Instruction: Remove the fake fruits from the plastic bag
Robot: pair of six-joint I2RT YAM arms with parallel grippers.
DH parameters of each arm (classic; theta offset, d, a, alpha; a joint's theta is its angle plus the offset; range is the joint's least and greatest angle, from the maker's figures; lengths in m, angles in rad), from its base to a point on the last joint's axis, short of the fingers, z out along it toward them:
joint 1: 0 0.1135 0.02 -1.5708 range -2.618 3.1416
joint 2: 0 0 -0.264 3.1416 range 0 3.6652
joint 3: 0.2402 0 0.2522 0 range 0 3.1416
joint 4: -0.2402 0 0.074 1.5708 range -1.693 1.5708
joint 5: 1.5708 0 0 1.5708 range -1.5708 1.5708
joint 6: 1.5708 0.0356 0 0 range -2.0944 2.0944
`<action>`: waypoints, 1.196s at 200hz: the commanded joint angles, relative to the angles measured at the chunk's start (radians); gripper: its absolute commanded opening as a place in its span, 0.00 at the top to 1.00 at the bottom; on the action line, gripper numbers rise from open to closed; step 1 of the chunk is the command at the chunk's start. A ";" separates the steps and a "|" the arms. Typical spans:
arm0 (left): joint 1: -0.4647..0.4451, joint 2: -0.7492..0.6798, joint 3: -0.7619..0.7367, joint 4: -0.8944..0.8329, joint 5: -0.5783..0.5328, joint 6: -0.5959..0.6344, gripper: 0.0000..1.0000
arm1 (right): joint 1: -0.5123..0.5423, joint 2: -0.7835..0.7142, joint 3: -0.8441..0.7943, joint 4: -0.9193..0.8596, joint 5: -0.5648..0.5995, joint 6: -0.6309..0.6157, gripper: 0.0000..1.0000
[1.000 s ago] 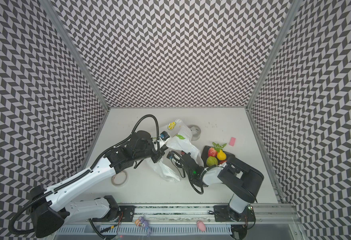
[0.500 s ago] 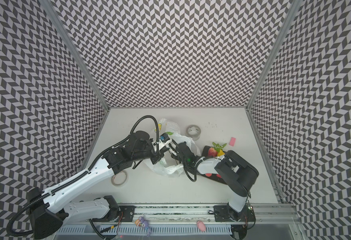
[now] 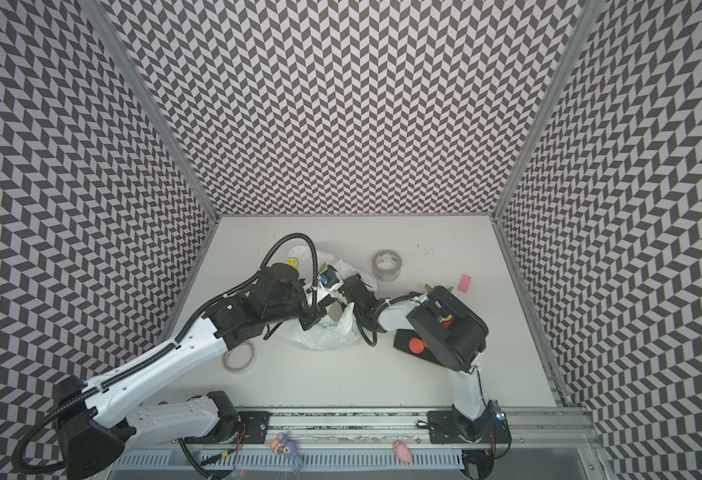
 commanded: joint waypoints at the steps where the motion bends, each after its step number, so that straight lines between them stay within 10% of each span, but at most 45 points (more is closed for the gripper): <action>1: -0.003 -0.042 -0.034 0.024 -0.052 0.002 1.00 | 0.024 -0.070 -0.022 -0.078 -0.046 0.096 0.79; 60: 0.005 -0.097 -0.169 0.072 -0.178 0.075 1.00 | 0.170 -0.363 -0.276 -0.099 -0.226 0.497 0.86; 118: 0.051 -0.148 -0.231 0.139 -0.053 0.069 1.00 | 0.170 -0.567 -0.424 -0.067 -0.361 0.757 0.89; 164: 0.057 -0.141 -0.164 0.096 0.069 0.016 1.00 | 0.169 -0.657 -0.429 0.061 -0.357 1.120 0.49; 188: 0.057 -0.146 -0.159 0.067 0.098 -0.017 0.82 | 0.167 -0.615 -0.410 0.123 -0.289 1.295 0.44; 206: 0.057 -0.181 -0.159 0.065 0.108 -0.045 0.49 | 0.167 -0.551 -0.414 0.186 -0.262 1.389 0.43; 214: 0.057 -0.204 -0.155 0.075 0.109 -0.064 0.16 | 0.167 -0.519 -0.414 0.201 -0.258 1.425 0.43; 239: 0.079 -0.253 -0.075 0.114 0.042 -0.172 0.00 | 0.164 -0.462 -0.435 0.281 -0.229 1.508 0.43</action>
